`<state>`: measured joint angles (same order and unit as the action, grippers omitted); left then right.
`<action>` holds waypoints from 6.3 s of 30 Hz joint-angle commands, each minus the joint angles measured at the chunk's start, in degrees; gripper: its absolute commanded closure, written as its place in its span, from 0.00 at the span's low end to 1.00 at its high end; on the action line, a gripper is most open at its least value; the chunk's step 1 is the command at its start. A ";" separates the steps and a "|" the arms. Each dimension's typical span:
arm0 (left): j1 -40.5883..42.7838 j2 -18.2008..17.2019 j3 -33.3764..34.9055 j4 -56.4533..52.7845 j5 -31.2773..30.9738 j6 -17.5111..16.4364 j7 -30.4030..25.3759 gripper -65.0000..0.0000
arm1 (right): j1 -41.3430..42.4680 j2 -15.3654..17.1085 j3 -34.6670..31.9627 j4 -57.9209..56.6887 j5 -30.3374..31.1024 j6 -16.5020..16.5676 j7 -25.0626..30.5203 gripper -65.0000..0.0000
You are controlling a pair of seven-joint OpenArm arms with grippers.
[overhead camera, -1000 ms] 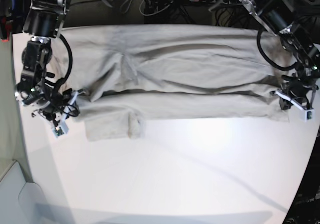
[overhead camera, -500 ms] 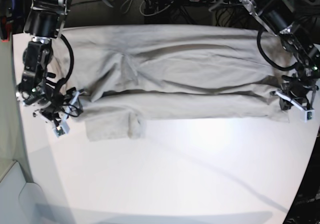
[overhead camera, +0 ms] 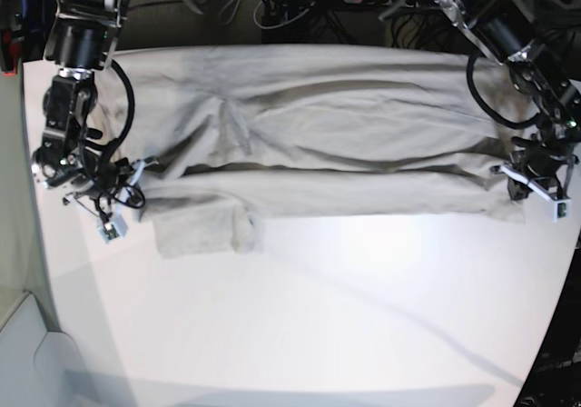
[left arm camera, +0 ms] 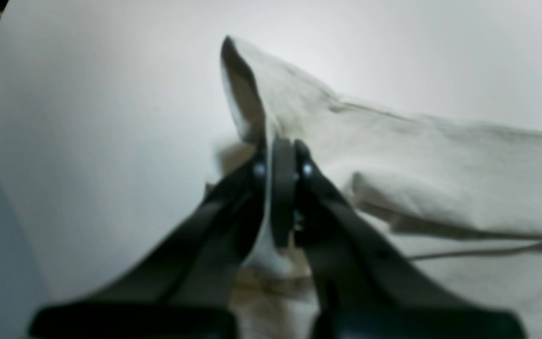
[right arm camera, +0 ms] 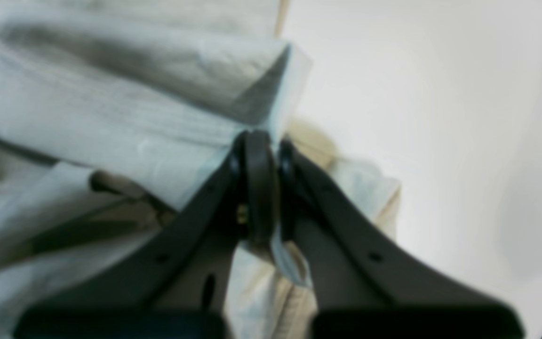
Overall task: Layout the t-shirt on the table in an organized manner, then fold the t-shirt properly
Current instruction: 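Pull the folded shirt with both grippers toward the robot, stretching it taut, then lower the folded edge with both grippers and press it flat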
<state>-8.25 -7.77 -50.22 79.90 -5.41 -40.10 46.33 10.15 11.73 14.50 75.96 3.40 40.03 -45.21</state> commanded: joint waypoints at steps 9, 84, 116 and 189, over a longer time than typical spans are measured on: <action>-0.85 -1.15 -0.20 1.29 -0.70 0.10 -0.92 1.00 | 0.79 1.68 0.49 6.81 0.69 -0.03 0.60 1.00; 17.44 -1.59 -5.92 21.42 -13.98 0.10 12.27 1.00 | -28.31 -0.69 7.08 34.67 0.78 -0.03 0.51 1.00; 20.25 -3.53 -5.83 9.20 -13.98 0.10 12.18 1.00 | -33.23 -0.34 2.86 33.00 0.69 -0.03 0.86 1.00; 11.55 -1.68 0.33 0.85 -5.01 0.10 12.80 0.31 | -19.95 9.33 3.12 11.99 0.60 -0.03 0.95 0.58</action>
<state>3.29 -9.21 -49.93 80.62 -10.74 -39.88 57.43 -9.89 19.94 17.19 87.59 5.98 40.05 -43.13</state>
